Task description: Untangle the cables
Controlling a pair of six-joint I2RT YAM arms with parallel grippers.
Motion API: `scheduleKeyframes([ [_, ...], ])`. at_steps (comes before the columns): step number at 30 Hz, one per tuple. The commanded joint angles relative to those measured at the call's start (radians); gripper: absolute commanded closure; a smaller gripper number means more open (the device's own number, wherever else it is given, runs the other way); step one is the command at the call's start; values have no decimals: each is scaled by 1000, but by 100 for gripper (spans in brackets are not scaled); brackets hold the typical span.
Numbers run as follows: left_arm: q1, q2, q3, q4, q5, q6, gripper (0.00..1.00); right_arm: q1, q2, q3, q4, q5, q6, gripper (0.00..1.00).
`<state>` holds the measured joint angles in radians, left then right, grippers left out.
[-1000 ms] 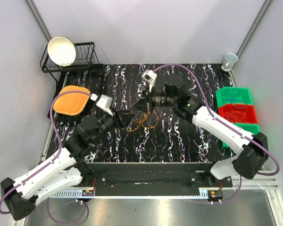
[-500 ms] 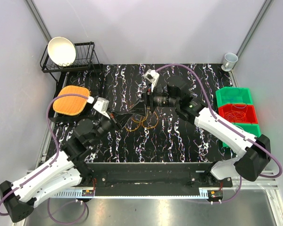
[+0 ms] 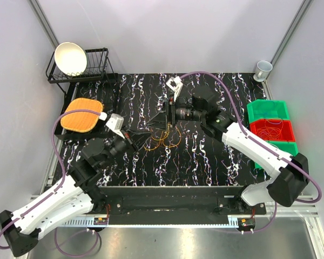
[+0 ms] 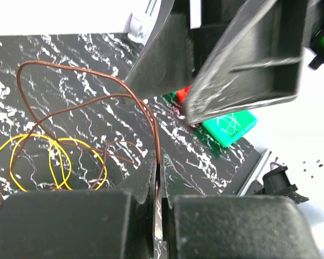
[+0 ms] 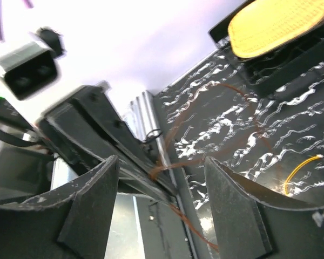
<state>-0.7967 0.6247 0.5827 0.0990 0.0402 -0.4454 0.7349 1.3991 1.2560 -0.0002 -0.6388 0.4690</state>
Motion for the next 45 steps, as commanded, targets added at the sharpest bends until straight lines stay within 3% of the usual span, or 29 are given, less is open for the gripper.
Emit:
scheduleKeyframes([
  [1,-4,13,-12,42,-6,-16,100,-3,12,5,109,-84,77,31],
  [11,-6,30,-12,68,-28,-19,100,-2,31,0,114,-107,97,36],
  [20,-6,-5,26,-35,-158,7,100,-6,-17,-10,19,42,26,34],
  [45,-6,79,19,64,-103,7,100,-6,121,-9,144,-87,226,47],
])
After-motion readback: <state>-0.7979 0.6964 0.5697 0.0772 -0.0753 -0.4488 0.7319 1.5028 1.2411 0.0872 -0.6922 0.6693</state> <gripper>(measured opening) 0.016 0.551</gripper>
